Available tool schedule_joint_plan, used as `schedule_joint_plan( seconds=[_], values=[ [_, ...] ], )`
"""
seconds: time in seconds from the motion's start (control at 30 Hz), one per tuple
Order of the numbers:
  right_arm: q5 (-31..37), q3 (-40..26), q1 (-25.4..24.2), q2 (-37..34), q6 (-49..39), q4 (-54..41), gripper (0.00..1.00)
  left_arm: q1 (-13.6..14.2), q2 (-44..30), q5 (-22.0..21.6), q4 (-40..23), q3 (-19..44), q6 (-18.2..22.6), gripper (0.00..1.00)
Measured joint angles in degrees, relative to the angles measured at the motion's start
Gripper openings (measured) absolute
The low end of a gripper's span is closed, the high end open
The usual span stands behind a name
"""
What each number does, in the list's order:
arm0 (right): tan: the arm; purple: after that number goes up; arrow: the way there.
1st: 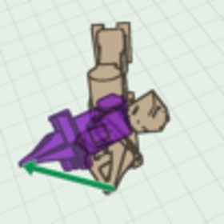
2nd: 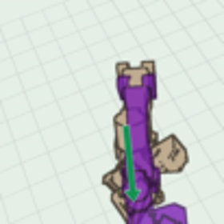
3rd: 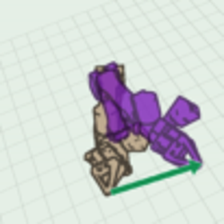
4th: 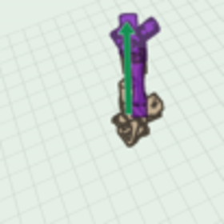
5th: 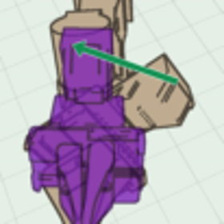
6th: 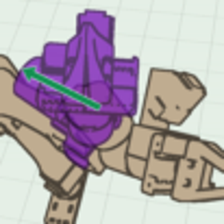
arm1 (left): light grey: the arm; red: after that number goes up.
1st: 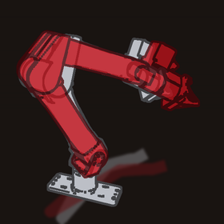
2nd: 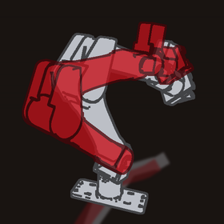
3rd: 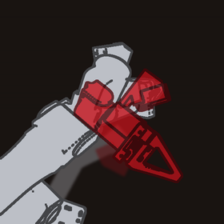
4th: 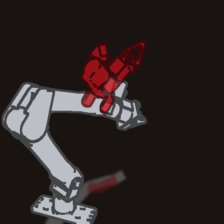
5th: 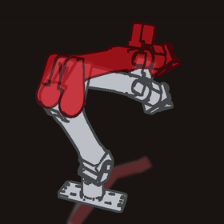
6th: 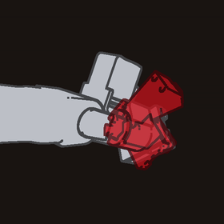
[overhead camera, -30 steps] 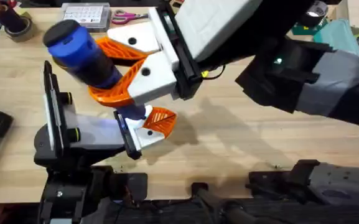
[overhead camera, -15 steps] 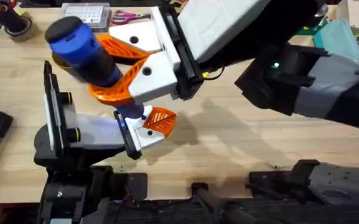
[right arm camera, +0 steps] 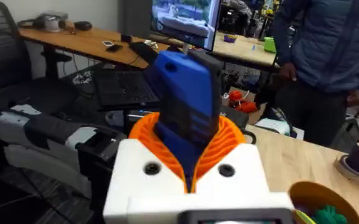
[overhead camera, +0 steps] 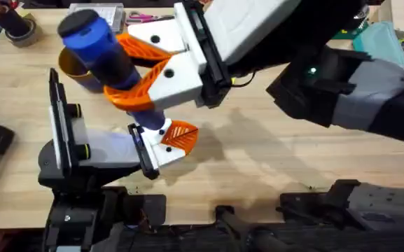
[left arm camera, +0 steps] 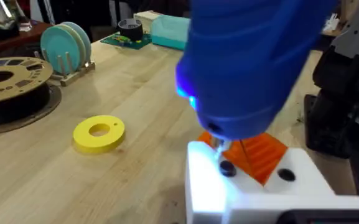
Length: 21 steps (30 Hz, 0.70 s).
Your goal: Pick up the gripper from the table and insert it into the empty holder that is missing its gripper. Then pick up a screw, insert it into the mounting hole, and use the screwdriver to tighten it. Finally, clean up the table by picking up the vegetable and placing it into the bucket.
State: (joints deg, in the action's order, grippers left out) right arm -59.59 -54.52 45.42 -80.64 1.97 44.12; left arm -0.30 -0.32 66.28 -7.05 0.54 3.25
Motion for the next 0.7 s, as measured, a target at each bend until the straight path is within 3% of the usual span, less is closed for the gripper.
schedule_joint_plan(
  seconds=[0.7],
  values=[
    [-0.1,1.1,-0.2,0.0,1.1,0.2,0.022,0.0,0.0,0.0,0.0,0.0,0.0,0.004]
  ],
)
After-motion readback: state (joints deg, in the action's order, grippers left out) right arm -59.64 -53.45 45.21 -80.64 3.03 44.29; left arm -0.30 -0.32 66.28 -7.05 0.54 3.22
